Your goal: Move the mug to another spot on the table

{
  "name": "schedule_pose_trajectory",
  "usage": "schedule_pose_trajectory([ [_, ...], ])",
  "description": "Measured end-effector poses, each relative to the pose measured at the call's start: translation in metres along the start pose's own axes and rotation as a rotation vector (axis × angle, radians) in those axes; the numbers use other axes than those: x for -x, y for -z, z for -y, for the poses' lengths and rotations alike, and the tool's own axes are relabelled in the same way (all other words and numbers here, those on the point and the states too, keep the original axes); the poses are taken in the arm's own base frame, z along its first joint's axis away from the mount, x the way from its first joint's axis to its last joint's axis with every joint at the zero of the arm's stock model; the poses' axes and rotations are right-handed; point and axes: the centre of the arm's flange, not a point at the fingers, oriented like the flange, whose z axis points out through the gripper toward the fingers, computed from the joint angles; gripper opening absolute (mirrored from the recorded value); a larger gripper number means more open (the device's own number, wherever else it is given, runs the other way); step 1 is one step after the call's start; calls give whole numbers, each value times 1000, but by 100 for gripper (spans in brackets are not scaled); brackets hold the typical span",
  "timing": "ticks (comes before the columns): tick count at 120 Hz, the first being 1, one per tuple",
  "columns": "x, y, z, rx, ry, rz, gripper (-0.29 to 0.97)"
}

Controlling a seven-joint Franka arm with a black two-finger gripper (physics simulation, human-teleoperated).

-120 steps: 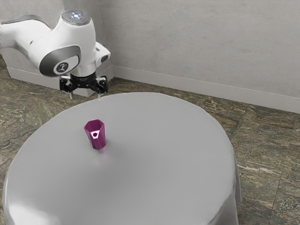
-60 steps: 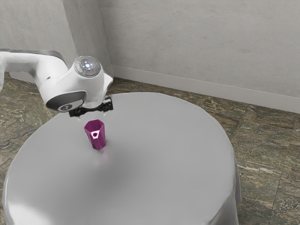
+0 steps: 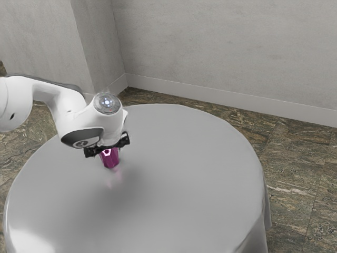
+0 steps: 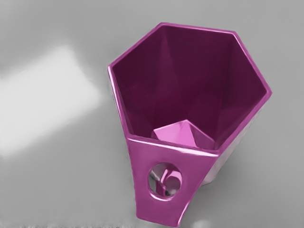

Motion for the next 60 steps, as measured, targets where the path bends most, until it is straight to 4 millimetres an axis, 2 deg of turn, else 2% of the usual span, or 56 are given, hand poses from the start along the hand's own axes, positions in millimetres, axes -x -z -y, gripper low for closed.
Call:
schedule_pose_trajectory([
  [22, 4, -26, 7, -17, 45, 19, 68],
  [40, -1, -31, 0, 6, 67, 6, 68],
  [60, -2, -46, 1, 4, 53, -12, 67],
])
